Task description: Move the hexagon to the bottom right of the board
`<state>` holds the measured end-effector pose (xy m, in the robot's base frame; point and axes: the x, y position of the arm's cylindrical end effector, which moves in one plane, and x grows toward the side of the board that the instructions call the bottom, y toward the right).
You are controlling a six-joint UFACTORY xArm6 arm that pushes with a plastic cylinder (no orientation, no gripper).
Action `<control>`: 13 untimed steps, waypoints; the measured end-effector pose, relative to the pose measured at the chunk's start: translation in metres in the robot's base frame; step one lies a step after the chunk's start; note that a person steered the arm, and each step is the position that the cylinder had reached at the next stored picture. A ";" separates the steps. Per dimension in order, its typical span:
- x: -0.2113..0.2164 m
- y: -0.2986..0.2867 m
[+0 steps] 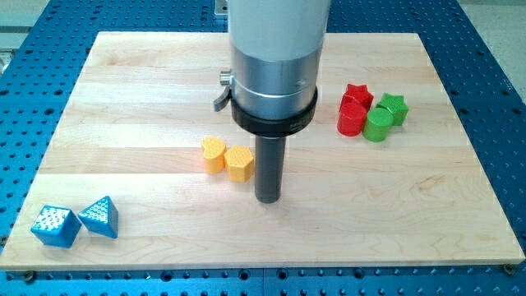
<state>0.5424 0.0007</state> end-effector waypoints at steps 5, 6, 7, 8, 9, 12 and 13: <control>-0.057 -0.144; -0.072 -0.096; -0.057 -0.054; -0.035 -0.021; -0.007 0.016; 0.027 0.122; 0.026 0.087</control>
<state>0.5687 0.0882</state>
